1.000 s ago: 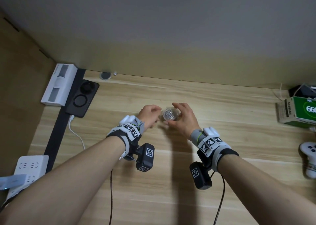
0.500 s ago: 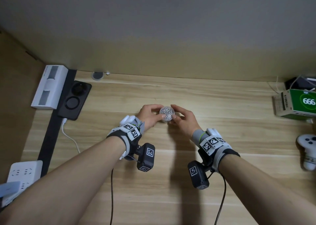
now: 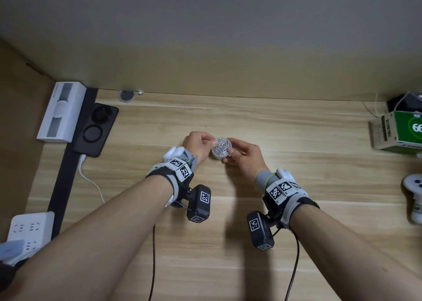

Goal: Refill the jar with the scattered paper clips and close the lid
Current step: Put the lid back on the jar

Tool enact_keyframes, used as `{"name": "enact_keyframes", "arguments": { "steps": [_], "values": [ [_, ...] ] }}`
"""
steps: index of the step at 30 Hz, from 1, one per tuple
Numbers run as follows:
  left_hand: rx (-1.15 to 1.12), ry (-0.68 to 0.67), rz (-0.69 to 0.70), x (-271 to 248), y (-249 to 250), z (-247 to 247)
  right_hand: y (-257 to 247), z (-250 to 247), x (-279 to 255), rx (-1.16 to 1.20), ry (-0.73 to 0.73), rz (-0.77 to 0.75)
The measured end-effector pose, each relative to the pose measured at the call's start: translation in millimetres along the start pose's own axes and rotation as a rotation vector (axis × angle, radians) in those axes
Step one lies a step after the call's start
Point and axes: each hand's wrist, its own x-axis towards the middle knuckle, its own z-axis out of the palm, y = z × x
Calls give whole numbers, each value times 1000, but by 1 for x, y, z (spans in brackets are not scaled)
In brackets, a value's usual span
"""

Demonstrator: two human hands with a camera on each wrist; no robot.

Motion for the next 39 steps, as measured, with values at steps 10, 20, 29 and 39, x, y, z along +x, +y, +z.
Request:
{"name": "enact_keyframes", "arguments": {
  "steps": [10, 20, 29, 39],
  "values": [
    [-30, -146, -54, -5, 2, -9, -11, -13, 0, -125, -70, 37],
    [-16, -78, -56, 1, 6, -4, -12, -2, 11, -153, -1, -7],
    [-6, -34, -69, 54, 29, 1, -41, -10, 69, -308, 120, -33],
    [-40, -17, -113, 111, 55, 6, -69, -16, 121, -204, 168, -13]
  ]
}}
